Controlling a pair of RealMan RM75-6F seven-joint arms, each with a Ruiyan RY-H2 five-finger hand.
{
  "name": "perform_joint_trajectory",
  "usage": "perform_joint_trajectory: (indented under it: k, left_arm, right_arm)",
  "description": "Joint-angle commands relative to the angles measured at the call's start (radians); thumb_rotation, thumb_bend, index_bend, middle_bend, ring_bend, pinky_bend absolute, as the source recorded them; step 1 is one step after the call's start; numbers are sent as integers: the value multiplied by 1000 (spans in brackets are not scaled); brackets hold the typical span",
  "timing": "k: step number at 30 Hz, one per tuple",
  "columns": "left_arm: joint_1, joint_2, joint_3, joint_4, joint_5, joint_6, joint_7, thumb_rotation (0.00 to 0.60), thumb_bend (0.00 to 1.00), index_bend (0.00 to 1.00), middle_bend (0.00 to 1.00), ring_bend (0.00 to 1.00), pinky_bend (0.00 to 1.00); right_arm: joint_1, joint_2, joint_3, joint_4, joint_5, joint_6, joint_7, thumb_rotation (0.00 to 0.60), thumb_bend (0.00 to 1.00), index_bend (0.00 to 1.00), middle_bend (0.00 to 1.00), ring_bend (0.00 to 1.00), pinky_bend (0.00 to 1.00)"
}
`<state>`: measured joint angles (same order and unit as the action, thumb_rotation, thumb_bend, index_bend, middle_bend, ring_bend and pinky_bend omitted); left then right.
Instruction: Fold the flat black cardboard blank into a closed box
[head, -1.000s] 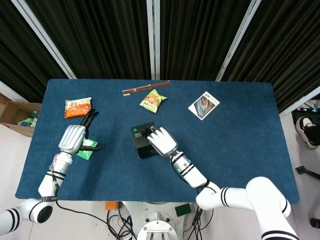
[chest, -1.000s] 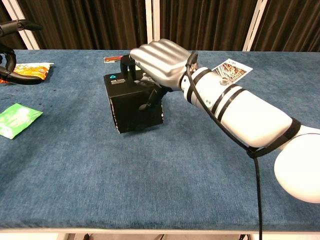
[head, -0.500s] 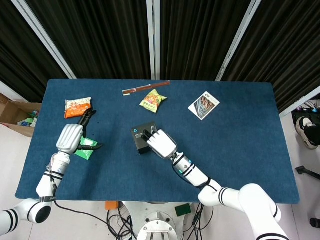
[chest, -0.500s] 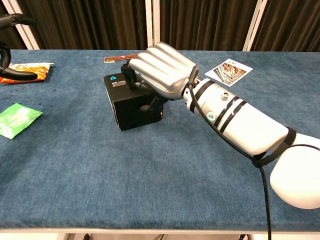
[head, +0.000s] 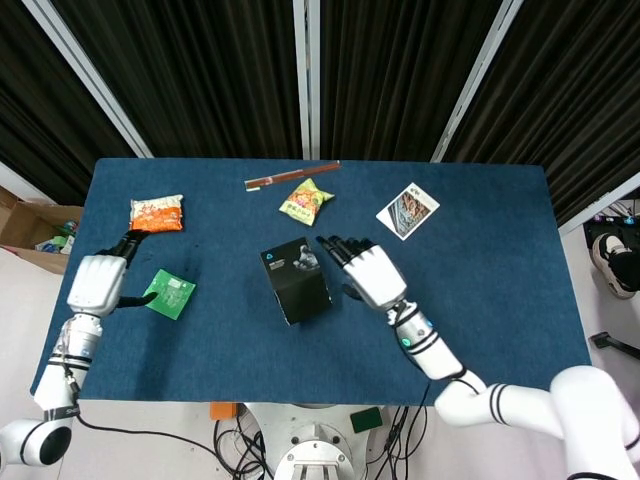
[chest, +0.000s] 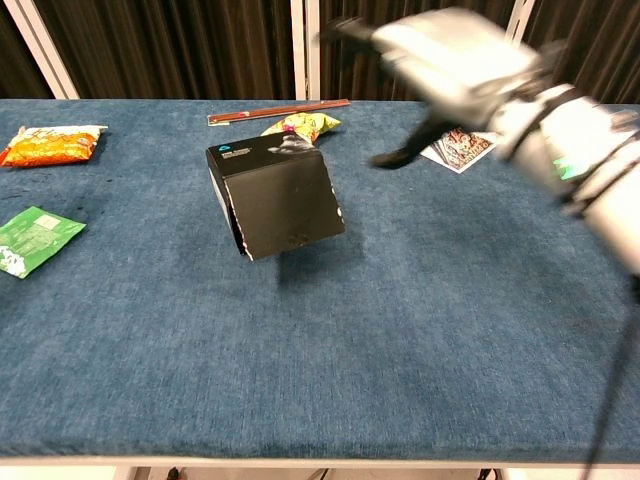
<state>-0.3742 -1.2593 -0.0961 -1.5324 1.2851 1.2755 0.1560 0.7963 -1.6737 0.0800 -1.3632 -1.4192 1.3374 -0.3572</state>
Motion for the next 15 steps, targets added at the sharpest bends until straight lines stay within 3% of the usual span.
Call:
perform_joint_trajectory:
  k: [1, 6, 15]
  left_arm:
    - [72, 41, 34, 2, 6, 80, 4, 530, 0, 159, 156, 237, 304]
    - [172, 92, 75, -14, 44, 188, -37, 530, 0, 161, 156, 213, 269]
    - [338, 95, 156, -92, 126, 368, -24, 530, 0, 158, 156, 213, 253]
  right_arm:
    - [-180, 330, -66, -294, 97, 26, -30, 600, 89, 0, 54, 31, 129]
    - [-317, 473, -133, -346, 84, 97, 97, 600, 102, 0, 0, 0, 34]
    - [-531, 501, -193, -273, 7, 258, 325, 600, 115, 0, 0, 0, 14]
